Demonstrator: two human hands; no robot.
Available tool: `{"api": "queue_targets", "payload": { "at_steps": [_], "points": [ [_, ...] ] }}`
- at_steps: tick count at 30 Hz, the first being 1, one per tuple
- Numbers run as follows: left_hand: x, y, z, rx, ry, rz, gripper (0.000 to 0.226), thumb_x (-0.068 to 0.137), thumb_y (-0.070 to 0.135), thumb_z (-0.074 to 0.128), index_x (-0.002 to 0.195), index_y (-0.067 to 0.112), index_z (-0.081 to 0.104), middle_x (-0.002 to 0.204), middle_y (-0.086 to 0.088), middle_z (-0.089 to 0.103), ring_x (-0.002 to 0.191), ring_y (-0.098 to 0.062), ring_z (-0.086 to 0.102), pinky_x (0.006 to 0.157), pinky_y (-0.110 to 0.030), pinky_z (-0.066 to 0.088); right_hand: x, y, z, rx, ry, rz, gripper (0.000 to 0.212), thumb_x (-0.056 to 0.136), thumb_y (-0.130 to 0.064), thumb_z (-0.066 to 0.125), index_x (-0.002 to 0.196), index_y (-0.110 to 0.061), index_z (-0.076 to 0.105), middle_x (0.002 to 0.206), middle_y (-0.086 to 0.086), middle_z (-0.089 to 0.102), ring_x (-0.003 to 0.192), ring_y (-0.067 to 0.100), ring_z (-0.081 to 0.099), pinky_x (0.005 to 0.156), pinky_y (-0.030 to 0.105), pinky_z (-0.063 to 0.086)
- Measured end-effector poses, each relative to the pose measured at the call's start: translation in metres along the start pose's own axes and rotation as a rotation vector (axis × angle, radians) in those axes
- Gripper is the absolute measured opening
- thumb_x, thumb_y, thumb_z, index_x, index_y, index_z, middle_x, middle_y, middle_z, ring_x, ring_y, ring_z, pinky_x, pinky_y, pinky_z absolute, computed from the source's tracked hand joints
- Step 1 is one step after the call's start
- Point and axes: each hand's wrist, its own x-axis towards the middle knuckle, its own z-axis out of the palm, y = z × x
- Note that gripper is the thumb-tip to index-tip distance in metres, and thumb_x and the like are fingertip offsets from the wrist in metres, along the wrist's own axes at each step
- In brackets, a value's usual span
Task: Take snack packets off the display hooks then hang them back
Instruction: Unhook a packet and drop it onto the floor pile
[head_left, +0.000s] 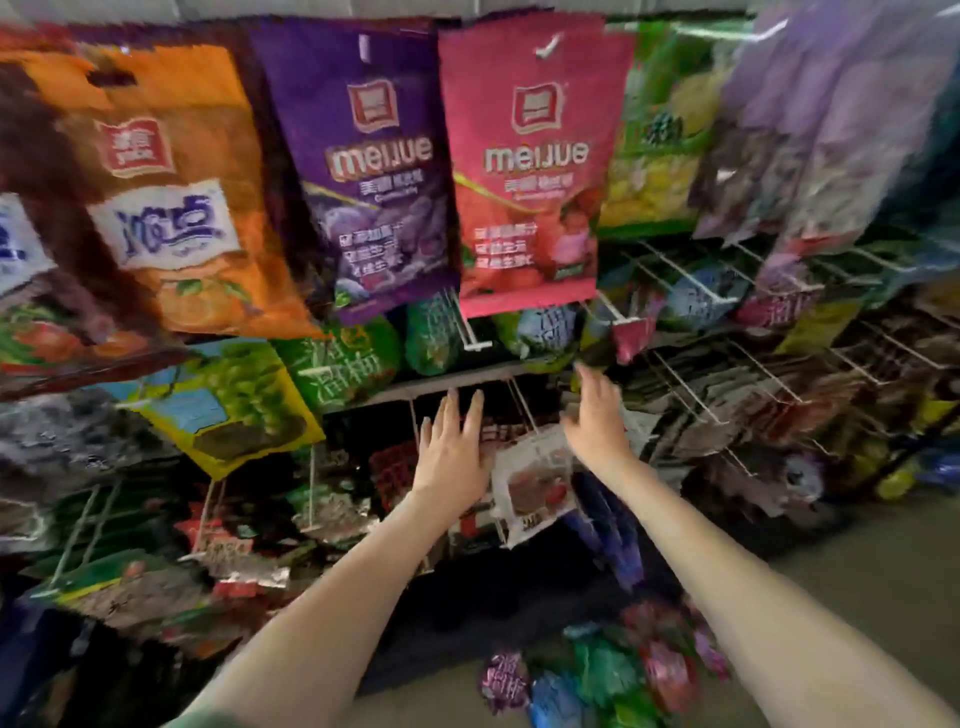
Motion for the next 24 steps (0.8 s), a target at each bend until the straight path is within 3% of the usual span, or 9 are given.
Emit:
{"api": "queue_targets", "payload": {
  "at_steps": [5, 11, 15, 19, 24],
  "points": [
    [0.028, 0.054, 0.005, -0.052, 0.016, -0.025, 0.070, 0.097, 0.033, 0.042, 0.150, 0.021, -0.001, 0.157, -0.012, -0.009, 0.144, -0.030, 0.005, 0.117, -0.043, 0.008, 0.034, 0.051, -0.048, 0.118, 0.048, 0.088, 0.070, 0.090, -0.007, 0.055, 0.147, -0.007, 0.014, 0.151, 0.014, 0.020, 0.139, 0.030, 0.015, 0.111, 0.037, 0.019],
    [0.056, 0.081, 0.001, -0.042, 0.089, -0.035, 0.069, 0.097, 0.029, 0.042, 0.150, 0.021, -0.002, 0.157, -0.010, -0.004, 0.142, -0.032, 0.016, 0.113, -0.041, 0.019, 0.072, 0.072, -0.071, 0.226, 0.198, -0.036, 0.081, 0.086, -0.009, 0.063, 0.148, -0.010, 0.012, 0.149, 0.016, 0.024, 0.135, 0.034, 0.022, 0.109, 0.043, 0.025],
    [0.076, 0.108, 0.008, -0.117, 0.119, 0.040, 0.067, 0.096, 0.028, 0.044, 0.150, 0.019, 0.006, 0.157, -0.011, 0.006, 0.142, -0.031, 0.017, 0.114, -0.041, 0.024, 0.098, 0.079, -0.075, 0.322, 0.149, -0.022, 0.076, 0.087, -0.009, 0.061, 0.147, -0.018, 0.016, 0.150, 0.012, 0.026, 0.137, 0.030, 0.024, 0.112, 0.044, 0.025],
    [0.091, 0.131, 0.018, -0.297, 0.077, 0.070, 0.063, 0.096, 0.025, 0.046, 0.150, 0.020, 0.014, 0.155, -0.009, 0.017, 0.141, -0.027, 0.022, 0.109, -0.037, 0.031, 0.104, 0.083, -0.072, 0.378, 0.115, -0.100, 0.060, 0.092, -0.004, 0.049, 0.145, -0.017, 0.026, 0.150, 0.008, 0.031, 0.137, 0.021, 0.032, 0.110, 0.027, 0.027],
    [0.124, 0.162, 0.020, -0.410, 0.100, 0.088, 0.058, 0.097, 0.023, 0.047, 0.148, 0.015, 0.021, 0.143, -0.015, 0.039, 0.125, -0.029, 0.046, 0.093, -0.034, 0.043, 0.098, 0.112, -0.057, 0.321, 0.046, -0.110, 0.067, 0.090, -0.005, 0.052, 0.148, -0.022, 0.022, 0.150, 0.009, 0.031, 0.137, 0.024, 0.029, 0.112, 0.036, 0.031]
  ]
}}
